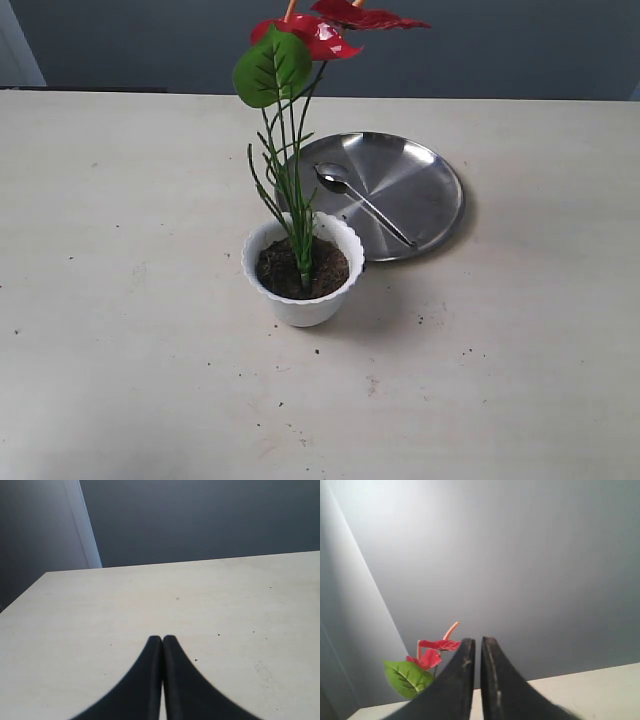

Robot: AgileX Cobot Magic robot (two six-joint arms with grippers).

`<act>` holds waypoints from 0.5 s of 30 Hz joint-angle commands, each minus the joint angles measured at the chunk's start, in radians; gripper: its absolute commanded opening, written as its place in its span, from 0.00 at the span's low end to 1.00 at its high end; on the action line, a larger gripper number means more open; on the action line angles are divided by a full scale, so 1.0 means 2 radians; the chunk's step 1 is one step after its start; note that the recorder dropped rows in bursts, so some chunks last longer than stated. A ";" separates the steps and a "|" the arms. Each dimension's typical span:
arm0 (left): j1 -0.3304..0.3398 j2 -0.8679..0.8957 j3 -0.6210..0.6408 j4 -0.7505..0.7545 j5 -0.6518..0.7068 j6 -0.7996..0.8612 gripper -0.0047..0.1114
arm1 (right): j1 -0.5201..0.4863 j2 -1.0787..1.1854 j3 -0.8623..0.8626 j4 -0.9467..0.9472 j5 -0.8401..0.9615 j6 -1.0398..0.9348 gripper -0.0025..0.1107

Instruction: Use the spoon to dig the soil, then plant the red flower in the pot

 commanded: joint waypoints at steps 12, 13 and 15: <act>-0.004 -0.003 -0.002 -0.004 -0.001 -0.001 0.04 | -0.053 -0.029 0.139 -0.021 -0.082 -0.044 0.07; -0.004 -0.003 -0.002 -0.004 -0.001 -0.001 0.04 | -0.053 -0.029 0.139 -0.021 -0.072 -0.044 0.07; -0.004 -0.003 -0.002 -0.004 -0.001 -0.001 0.04 | -0.053 -0.029 0.139 -0.021 -0.055 -0.044 0.07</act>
